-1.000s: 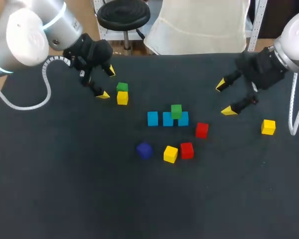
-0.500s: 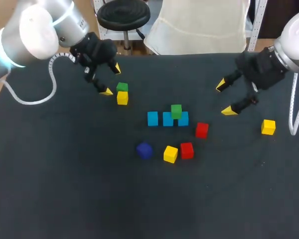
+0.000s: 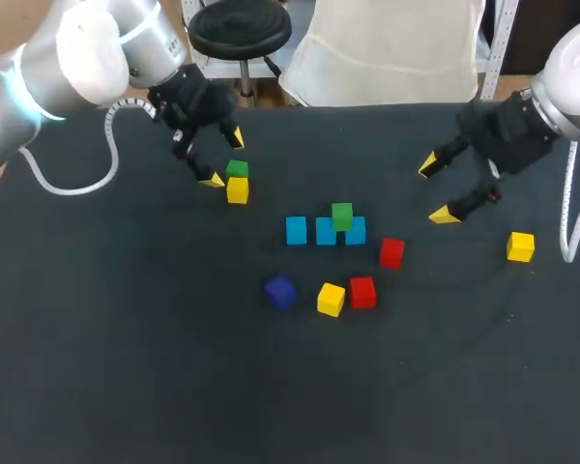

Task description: Place the blue cubes, place green cubes on the blue cubes, place the yellow cubes on the green cubes, then place the red cubes on the yellow cubes, and place purple cube on the red cubes.

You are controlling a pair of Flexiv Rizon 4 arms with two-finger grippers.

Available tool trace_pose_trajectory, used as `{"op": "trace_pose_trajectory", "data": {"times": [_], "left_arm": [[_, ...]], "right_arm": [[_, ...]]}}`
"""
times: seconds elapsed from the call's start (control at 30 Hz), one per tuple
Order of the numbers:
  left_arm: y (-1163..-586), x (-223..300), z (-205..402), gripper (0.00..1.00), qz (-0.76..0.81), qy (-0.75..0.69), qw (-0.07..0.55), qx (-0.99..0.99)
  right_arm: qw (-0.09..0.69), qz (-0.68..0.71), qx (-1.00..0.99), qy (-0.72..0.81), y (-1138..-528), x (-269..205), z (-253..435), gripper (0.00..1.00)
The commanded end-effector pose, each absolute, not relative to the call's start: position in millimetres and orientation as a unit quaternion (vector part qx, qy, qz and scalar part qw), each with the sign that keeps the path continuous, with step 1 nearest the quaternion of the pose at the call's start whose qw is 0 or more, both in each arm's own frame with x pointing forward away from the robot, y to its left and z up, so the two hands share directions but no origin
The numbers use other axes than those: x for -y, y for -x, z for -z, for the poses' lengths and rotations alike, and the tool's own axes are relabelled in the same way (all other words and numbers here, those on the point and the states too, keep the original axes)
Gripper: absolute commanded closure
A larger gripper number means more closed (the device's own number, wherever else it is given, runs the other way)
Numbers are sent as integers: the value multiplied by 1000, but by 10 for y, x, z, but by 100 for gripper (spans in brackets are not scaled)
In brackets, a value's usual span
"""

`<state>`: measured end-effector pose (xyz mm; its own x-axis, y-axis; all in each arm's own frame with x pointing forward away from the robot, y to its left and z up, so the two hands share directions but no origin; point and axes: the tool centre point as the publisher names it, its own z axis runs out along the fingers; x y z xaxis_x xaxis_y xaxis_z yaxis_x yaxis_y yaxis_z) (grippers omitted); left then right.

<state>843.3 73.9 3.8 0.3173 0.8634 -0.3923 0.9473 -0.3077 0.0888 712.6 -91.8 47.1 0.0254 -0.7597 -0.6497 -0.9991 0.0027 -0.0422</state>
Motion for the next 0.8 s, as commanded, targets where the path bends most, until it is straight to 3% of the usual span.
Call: {"op": "trace_pose_trajectory", "data": {"times": [0.03,0.13,0.2,0.3,0.4,0.63,0.8], "left_arm": [[-8486,-714,-18,18,150,-801,138,-563],[-8488,-691,-1,27,151,-802,140,-561],[-8490,-679,6,38,152,-802,142,-560],[-8482,-657,14,40,153,-803,143,-558],[-8474,-647,23,51,155,-804,142,-556],[-8466,-648,36,67,156,-804,143,-555],[-8457,-671,39,63,155,-803,144,-557]], "right_arm": [[260,-232,-658,668,-7139,920,-466,0],[260,-232,-658,668,-7139,920,-466,0],[260,-232,-658,668,-7139,920,-466,0],[260,-232,-658,668,-7139,920,-466,0],[260,-232,-658,668,-7139,920,-466,0],[260,-232,-658,668,-7139,920,-466,0],[260,-232,-658,668,-7139,920,-466,0]]}}
